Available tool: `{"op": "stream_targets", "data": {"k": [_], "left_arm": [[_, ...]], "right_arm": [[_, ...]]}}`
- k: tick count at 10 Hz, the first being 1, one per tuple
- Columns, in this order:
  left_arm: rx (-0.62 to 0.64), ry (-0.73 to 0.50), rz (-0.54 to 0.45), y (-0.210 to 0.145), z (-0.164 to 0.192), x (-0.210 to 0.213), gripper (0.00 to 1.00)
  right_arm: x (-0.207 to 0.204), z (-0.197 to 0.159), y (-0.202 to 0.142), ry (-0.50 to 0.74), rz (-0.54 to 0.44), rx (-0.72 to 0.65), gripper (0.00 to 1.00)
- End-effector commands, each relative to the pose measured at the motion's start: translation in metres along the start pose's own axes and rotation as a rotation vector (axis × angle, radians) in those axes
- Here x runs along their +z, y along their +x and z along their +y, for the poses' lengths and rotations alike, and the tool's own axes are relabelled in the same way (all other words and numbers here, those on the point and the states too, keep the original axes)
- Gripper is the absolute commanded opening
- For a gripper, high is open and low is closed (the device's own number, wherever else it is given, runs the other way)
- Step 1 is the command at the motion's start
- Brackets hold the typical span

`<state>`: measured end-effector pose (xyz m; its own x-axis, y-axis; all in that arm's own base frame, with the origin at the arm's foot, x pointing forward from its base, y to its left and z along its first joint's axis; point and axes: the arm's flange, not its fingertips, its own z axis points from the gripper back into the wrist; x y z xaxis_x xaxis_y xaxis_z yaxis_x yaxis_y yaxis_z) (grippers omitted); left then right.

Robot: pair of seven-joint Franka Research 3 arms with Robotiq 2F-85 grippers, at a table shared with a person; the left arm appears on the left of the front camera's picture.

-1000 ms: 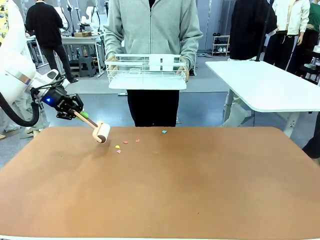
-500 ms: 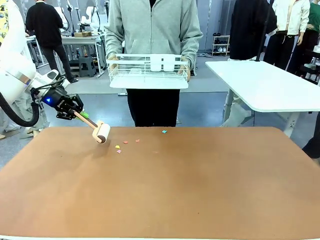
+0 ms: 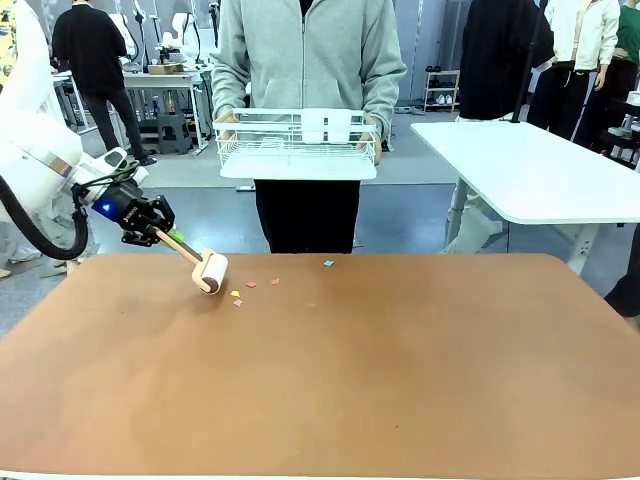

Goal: Clean the table.
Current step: Clean the table with the Lint Roller when the human lifts the Dish drying rack.

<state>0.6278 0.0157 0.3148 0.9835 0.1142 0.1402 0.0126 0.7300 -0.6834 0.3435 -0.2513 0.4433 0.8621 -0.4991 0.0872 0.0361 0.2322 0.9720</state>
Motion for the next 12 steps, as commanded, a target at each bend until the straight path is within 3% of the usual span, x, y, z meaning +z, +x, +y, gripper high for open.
{"op": "stream_targets", "data": {"k": [1,7,12], "left_arm": [[-0.021,-0.028,-0.004,0.01,0.0,-0.01,0.22],[-0.011,0.021,0.071,0.026,-0.003,-0.079,0.22],[-0.016,0.032,0.046,0.0,-0.037,-0.124,0.22]], "right_arm": [[0.0,0.002,-0.004,0.014,-0.003,0.009,1.0],[0.0,0.002,-0.004,0.014,-0.003,0.009,1.0],[0.0,0.002,-0.004,0.014,-0.003,0.009,1.0]]}}
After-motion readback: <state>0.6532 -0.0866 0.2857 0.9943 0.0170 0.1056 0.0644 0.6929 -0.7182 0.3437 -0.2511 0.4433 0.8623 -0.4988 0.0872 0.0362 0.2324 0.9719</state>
